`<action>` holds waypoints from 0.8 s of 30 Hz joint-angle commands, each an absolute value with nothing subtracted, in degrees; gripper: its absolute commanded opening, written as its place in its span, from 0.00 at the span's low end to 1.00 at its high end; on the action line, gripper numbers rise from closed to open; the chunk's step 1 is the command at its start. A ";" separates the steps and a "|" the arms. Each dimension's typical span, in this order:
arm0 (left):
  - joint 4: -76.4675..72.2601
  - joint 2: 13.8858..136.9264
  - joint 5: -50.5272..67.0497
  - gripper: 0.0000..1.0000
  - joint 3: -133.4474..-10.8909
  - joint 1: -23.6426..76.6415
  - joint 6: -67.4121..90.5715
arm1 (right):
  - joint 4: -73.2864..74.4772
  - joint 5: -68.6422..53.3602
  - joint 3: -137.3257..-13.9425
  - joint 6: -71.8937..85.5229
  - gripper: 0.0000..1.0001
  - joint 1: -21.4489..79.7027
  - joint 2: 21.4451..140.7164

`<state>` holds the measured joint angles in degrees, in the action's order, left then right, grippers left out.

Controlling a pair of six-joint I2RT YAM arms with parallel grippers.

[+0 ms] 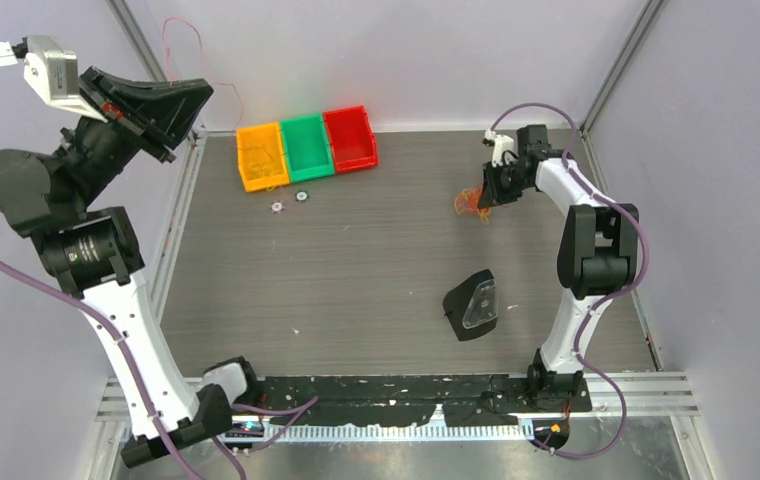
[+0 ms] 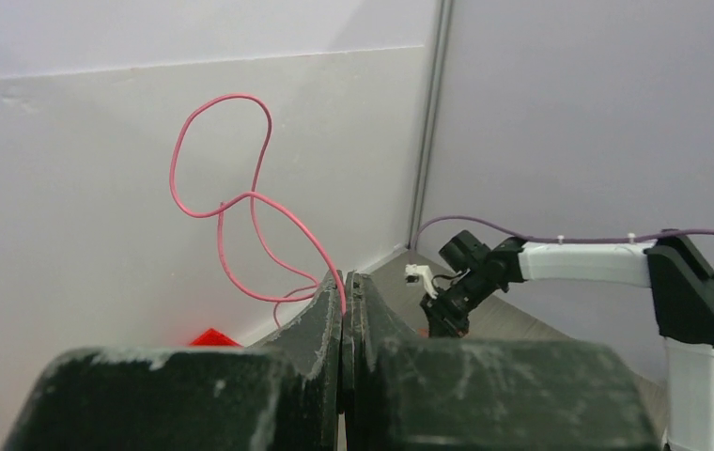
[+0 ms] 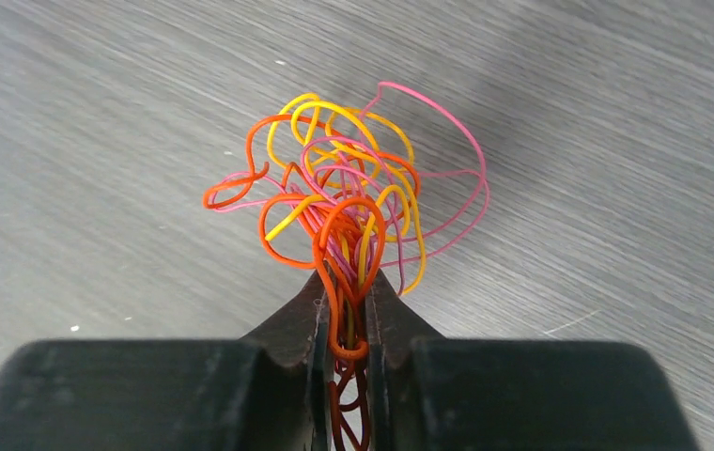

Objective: Untangle the cables

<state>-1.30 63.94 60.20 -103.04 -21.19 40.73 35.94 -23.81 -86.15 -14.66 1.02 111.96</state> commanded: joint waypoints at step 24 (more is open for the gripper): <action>-3.34 94.04 45.88 0.00 -120.03 -13.35 33.86 | 36.87 -43.65 -90.40 -3.70 0.05 2.20 102.69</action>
<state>-3.18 94.52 48.31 -114.78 -13.43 37.10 36.91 -39.18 -87.96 -5.76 1.48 107.59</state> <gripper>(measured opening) 0.010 0.170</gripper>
